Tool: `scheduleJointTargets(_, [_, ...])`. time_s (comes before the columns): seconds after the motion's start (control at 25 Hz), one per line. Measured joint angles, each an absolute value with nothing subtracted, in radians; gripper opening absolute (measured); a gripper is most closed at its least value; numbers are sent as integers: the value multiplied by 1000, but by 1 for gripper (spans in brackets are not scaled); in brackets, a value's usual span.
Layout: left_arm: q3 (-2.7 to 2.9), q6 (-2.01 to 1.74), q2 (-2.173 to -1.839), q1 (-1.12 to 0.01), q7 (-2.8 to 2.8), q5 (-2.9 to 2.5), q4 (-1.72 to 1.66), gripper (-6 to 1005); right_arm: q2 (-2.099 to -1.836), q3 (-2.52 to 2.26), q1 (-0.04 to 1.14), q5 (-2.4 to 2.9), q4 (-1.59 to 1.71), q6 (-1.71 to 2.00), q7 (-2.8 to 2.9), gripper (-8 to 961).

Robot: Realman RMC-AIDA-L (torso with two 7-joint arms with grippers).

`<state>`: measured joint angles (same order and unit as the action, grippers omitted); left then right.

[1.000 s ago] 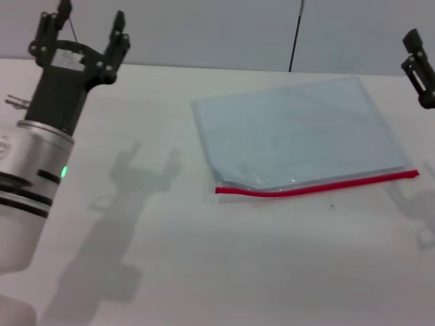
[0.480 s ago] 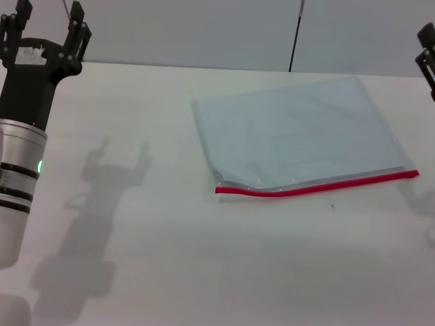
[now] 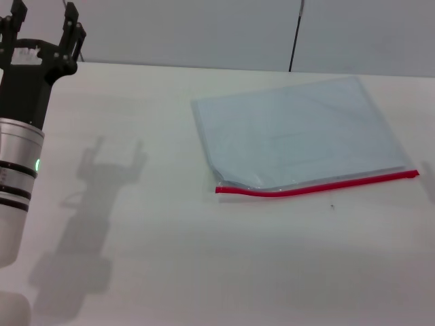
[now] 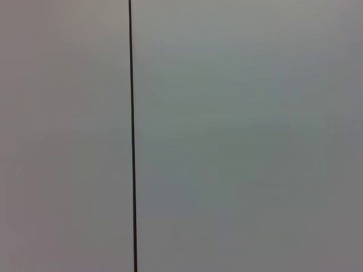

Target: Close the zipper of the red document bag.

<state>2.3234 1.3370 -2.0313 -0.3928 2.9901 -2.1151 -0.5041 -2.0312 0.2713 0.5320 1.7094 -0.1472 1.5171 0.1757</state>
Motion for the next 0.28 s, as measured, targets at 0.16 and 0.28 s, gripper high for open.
scheduleJointTargets(0.16, [2324,1337,-2031,-393,2990,-2115,-504,770,-2031,271,533,1709,-145,1515,176,741])
scheduleJointTargets(0.28, [2324,1337,-2031,-393,2991,-2114,-503,770,-2031,272,534,1709,-140,1512,176,741])
